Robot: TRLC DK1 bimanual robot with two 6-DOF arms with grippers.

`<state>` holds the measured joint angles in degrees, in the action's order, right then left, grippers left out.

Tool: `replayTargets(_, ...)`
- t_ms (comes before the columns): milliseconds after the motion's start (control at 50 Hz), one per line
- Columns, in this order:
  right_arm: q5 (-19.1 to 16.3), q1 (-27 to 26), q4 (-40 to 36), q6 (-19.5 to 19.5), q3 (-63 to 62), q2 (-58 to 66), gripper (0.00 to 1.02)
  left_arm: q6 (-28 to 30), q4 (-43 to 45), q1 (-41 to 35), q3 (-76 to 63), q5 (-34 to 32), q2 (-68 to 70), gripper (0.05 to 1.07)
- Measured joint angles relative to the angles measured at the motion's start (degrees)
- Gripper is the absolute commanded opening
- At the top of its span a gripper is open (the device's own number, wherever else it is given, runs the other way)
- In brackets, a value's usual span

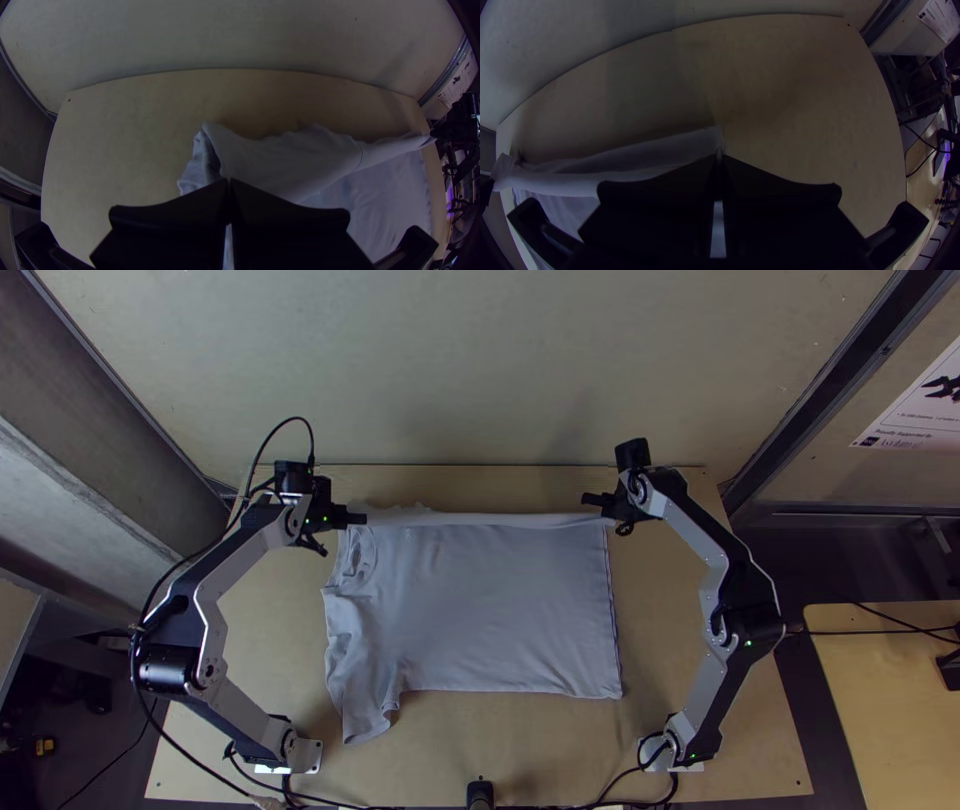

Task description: Fold the t-shirt

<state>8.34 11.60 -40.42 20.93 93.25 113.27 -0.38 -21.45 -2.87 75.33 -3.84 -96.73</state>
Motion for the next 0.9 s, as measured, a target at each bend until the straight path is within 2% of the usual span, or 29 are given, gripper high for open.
replayTargets(560,0.3,0.4,6.5,0.0,-17.7,-5.8,0.02,0.0,6.8,0.0,-17.1,0.0,6.1,0.08)
replayTargets(580,0.3,0.4,6.8,0.0,-18.2,-5.8,0.03,0.0,7.5,0.0,-17.9,0.0,6.1,0.09)
replayTargets(600,0.3,0.4,7.1,0.0,-18.6,-5.8,0.03,0.0,8.3,0.0,-18.9,0.0,6.1,0.15)
replayTargets(640,0.3,0.4,7.7,0.0,-19.4,-5.8,0.1,0.0,9.5,0.0,-20.3,0.0,6.1,0.41)
replayTargets(680,0.3,0.4,8.1,0.0,-20.1,-5.8,0.26,0.0,10.4,0.0,-21.3,0.0,6.0,0.66)
replayTargets(700,0.3,0.4,8.3,0.0,-20.2,-5.8,0.35,0.0,10.6,0.0,-21.7,0.0,6.0,0.73)
replayTargets(720,0.3,0.4,8.3,0.0,-20.3,-5.8,0.48,0.0,10.7,0.0,-21.9,0.0,6.0,0.76)
replayTargets(780,0.7,0.3,8.2,0.0,-20.3,-5.8,0.95,-0.1,10.7,0.4,-21.9,0.0,5.7,0.84)
replayTargets(800,1.0,0.3,8.2,0.0,-20.3,-5.8,0.99,-0.1,10.8,0.7,-21.9,0.0,5.6,0.87)
replayTargets(900,1.4,-0.6,6.4,0.0,-20.4,-6.5,0.99,-0.9,10.7,2.3,-21.9,0.0,5.6,1.03)
